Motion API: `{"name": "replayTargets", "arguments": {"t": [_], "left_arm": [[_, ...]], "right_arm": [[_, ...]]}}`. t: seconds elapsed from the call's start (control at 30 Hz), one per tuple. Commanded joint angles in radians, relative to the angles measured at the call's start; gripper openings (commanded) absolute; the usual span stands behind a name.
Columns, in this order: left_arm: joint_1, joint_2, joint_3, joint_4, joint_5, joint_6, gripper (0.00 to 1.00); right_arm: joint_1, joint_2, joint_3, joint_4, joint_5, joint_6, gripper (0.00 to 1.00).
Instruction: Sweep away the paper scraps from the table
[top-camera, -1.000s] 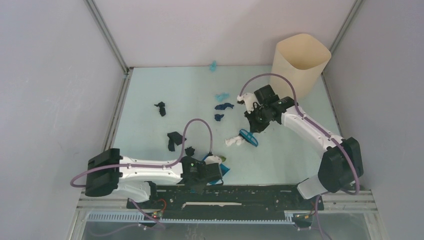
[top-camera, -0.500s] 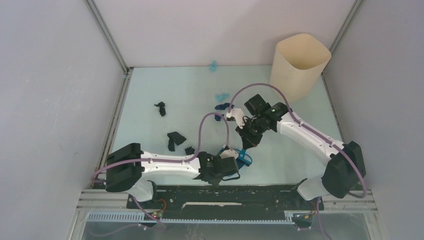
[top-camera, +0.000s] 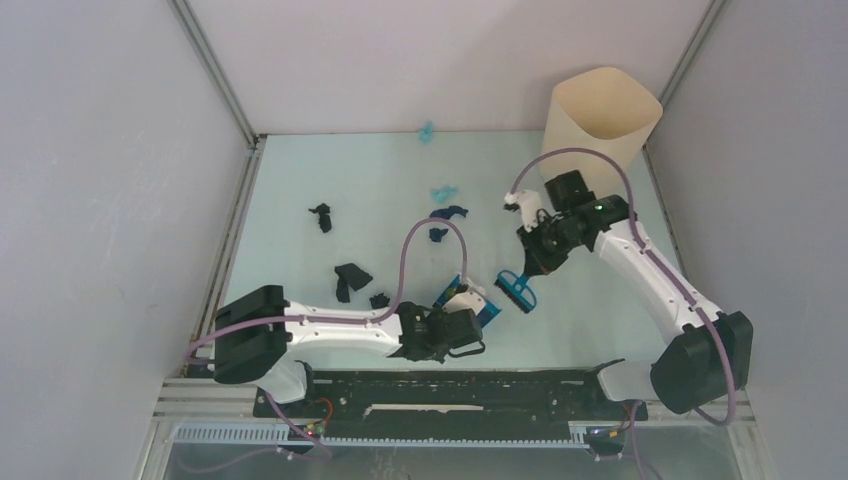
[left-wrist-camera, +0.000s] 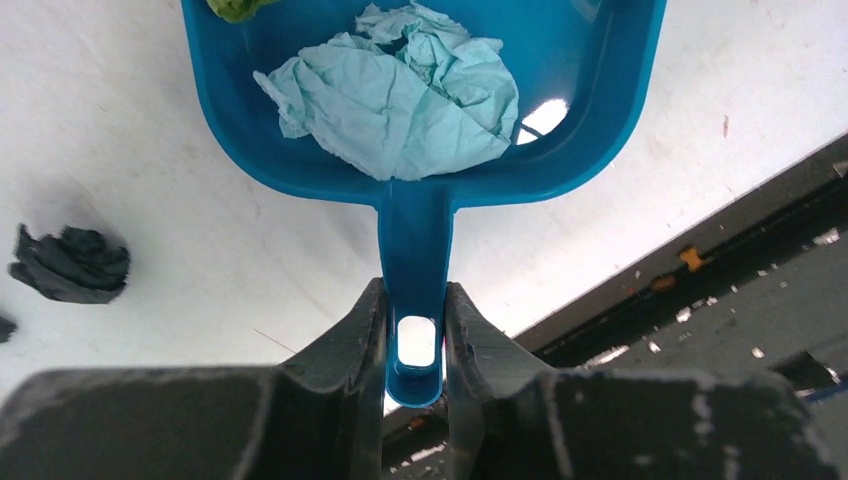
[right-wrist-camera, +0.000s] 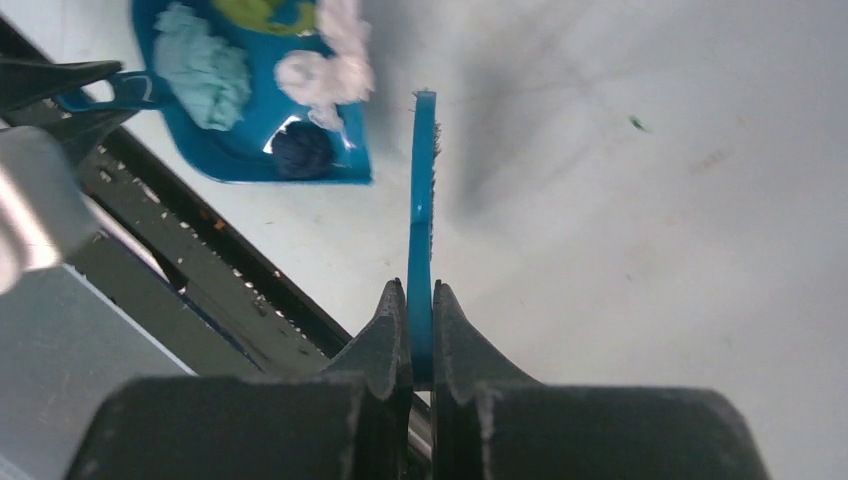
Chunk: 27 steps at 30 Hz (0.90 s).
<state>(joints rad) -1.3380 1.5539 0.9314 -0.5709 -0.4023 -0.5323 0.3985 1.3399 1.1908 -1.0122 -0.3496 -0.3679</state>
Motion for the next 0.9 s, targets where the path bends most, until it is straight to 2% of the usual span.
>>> {"name": "replayTargets", "arguments": {"t": [0.0, 0.2, 0.4, 0.53, 0.6, 0.7, 0.87], "left_arm": [[0.023, -0.038, 0.000, 0.085, -0.108, 0.078, 0.00], [0.059, -0.029, 0.031, 0.132, -0.107, 0.122, 0.00], [0.069, -0.037, 0.119, 0.118, -0.099, 0.184, 0.00], [0.092, -0.022, 0.242, 0.054, -0.091, 0.214, 0.00], [0.105, -0.007, 0.304, 0.026, -0.085, 0.229, 0.00], [0.125, 0.023, 0.403, -0.021, -0.093, 0.256, 0.00], [0.171, 0.101, 0.614, -0.093, -0.099, 0.280, 0.00]], "right_arm": [[-0.111, -0.032, 0.040, -0.059, -0.050, 0.009, 0.00], [-0.265, -0.148, 0.025, -0.077, -0.074, 0.027, 0.00], [-0.477, -0.230, -0.094, 0.000, -0.181, 0.093, 0.00], [-0.567, -0.237, -0.157, 0.029, -0.240, 0.096, 0.00], [-0.592, -0.257, -0.192, 0.049, -0.212, 0.092, 0.00], [-0.644, -0.317, -0.238, 0.080, -0.180, 0.089, 0.00], [-0.727, -0.408, -0.285, 0.095, -0.243, 0.095, 0.00]]}}
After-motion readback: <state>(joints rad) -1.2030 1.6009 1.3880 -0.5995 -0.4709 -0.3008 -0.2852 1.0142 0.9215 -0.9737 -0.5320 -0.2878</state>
